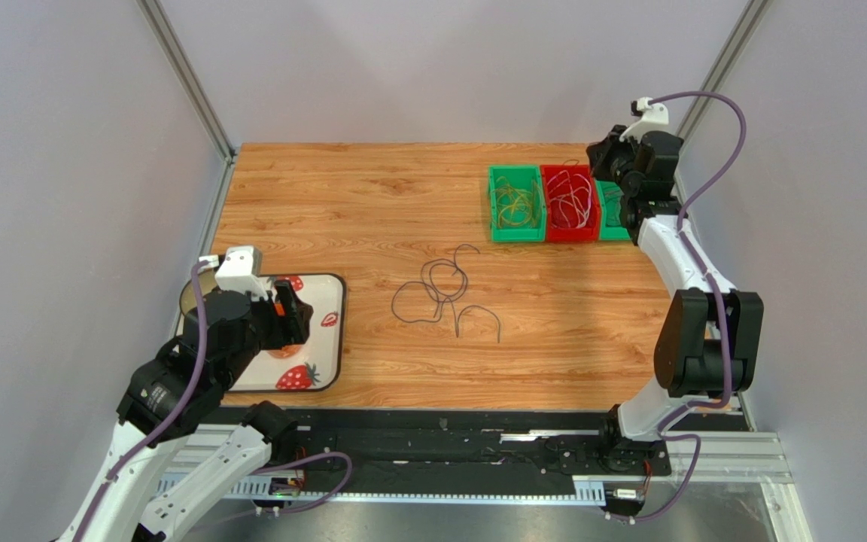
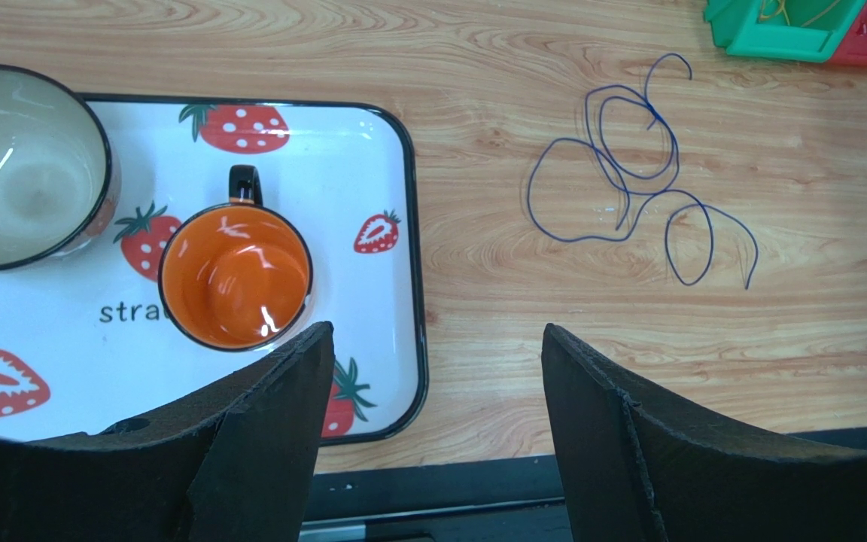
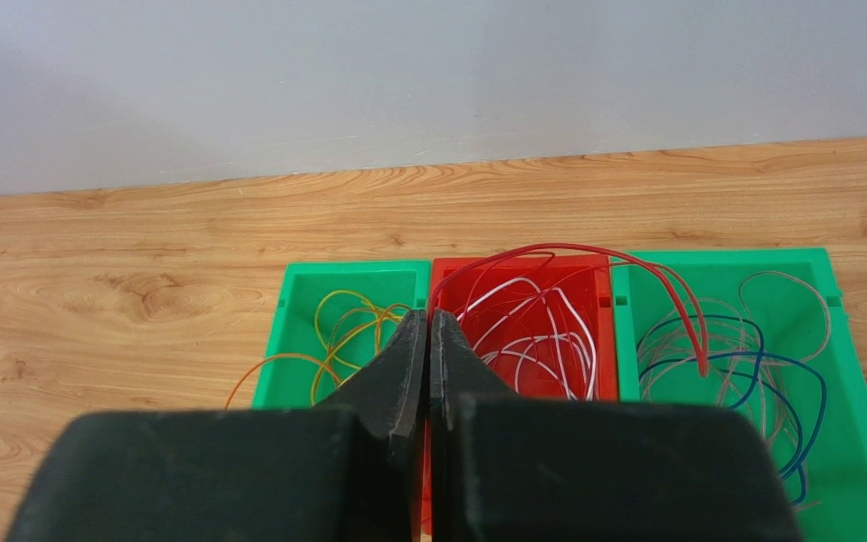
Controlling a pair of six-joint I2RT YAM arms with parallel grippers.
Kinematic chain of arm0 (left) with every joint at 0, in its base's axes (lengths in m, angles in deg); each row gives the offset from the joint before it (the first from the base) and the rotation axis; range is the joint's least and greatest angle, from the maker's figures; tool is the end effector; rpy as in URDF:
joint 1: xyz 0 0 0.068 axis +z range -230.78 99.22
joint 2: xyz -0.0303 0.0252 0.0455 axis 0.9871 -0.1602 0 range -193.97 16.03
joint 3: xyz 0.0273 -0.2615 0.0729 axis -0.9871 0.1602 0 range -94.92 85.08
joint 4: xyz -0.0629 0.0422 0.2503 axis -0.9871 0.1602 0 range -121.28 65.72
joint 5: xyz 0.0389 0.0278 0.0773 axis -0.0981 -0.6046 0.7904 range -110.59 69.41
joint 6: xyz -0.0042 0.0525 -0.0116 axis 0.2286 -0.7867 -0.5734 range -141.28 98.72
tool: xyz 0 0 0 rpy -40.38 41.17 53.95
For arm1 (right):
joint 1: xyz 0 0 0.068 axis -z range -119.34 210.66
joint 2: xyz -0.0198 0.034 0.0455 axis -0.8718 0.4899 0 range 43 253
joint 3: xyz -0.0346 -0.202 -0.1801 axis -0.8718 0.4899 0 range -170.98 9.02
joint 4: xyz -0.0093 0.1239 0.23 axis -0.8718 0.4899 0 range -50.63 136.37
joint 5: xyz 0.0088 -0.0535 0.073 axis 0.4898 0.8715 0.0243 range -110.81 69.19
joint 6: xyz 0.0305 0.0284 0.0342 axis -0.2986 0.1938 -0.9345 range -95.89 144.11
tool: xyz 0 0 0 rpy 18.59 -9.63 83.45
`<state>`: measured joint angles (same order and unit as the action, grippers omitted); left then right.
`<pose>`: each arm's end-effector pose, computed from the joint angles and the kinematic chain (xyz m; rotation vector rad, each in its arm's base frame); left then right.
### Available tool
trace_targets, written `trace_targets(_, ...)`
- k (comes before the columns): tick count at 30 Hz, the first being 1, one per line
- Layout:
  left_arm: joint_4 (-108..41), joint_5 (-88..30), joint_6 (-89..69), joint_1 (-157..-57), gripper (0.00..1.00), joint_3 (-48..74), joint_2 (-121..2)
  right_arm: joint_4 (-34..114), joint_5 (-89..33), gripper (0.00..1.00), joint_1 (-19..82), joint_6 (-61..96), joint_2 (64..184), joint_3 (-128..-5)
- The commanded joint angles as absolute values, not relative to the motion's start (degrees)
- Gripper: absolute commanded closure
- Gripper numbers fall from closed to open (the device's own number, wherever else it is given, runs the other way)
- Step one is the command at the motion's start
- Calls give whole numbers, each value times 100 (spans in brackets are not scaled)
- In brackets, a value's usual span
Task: Untangle the cables
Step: Place the cable in the bin.
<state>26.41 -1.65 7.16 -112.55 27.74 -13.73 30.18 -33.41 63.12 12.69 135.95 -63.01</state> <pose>0.0685 -0.0288 0.3572 -0.1388 2.0741 -0.2993 0.3901 -0.0089 0.3237 0.0560 1.7799 0.3080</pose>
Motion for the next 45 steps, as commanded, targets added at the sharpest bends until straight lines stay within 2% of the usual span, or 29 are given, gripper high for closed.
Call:
trace_targets(1, 2576, -178, 737, -11225, 24, 2786, -1386, 2962, -3522, 100, 6234, 1269, 13652, -6279)
trace_targets(14, 2567, -196, 728, -11225, 24, 2795, -1342, 3874, -3892, 100, 6093, 504, 14346, -6525)
trace_targets(20, 2559, -196, 719, -11216, 24, 2813, -1298, 4446, -3165, 100, 6093, 434, 14434, -6621)
trace_targets(29, 2559, -204, 719, -11216, 24, 2804, -1307, 5237, -1670, 100, 6093, 292, 14741, -7421)
trace_targets(38, 2559, -204, 719, -11207, 24, 2804, -1342, 5387, -870, 100, 6093, 574, 15268, -7974)
trace_targets(42, 2550, -204, 719, -11198, 24, 2804, -1368, 5466, -903, 100, 6093, 697, 15480, -8203)
trace_targets(45, 2541, -222, 719, -11163, 24, 2795, -1386, 5378, -895, 100, 5734, 864, 15524, -8178)
